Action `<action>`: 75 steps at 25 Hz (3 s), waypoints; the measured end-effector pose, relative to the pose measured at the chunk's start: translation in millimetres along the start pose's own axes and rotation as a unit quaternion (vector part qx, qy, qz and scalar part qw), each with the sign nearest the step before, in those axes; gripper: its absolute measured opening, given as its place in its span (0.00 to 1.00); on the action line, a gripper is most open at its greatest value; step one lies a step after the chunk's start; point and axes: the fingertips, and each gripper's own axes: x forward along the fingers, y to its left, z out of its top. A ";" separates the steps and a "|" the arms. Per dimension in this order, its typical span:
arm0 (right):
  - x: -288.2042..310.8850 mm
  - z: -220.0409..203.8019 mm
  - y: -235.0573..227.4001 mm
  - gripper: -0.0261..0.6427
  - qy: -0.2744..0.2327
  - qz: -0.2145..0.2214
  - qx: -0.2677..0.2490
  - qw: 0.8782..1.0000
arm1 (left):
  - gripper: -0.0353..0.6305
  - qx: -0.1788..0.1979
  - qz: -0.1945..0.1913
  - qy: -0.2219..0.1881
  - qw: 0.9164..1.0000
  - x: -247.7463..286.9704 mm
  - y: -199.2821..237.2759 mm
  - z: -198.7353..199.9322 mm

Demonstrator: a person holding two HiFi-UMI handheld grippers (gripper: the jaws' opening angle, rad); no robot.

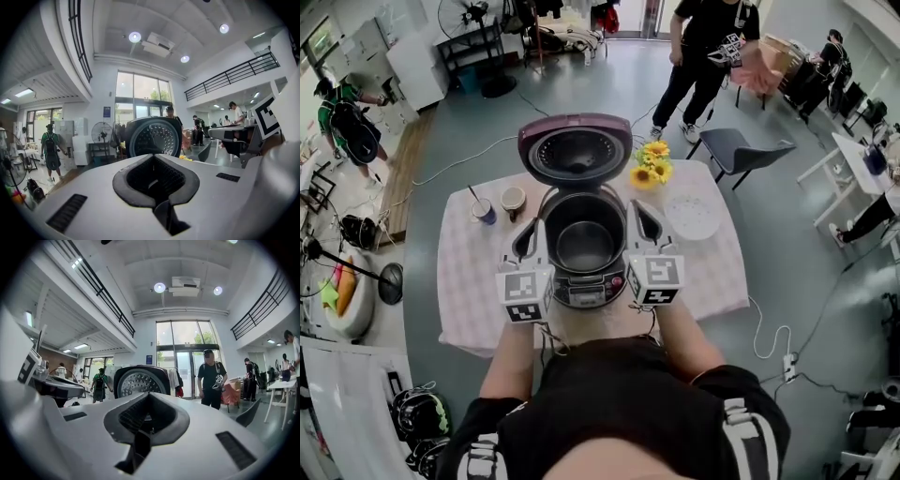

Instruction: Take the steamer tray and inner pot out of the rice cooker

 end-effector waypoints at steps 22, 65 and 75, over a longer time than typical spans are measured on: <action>18.4 -31.3 11.2 0.50 0.027 0.030 0.050 0.998 | 0.60 -0.031 -0.020 0.036 0.999 6.4 38.7 -34.4; 54.1 -182.0 -21.4 0.50 0.240 0.270 0.490 0.793 | 0.59 -0.606 -0.285 0.169 0.723 55.5 24.2 -146.7; 53.6 -197.3 -17.6 0.33 0.326 0.222 0.472 0.788 | 0.50 -0.528 -0.274 0.215 0.774 64.6 15.7 -154.1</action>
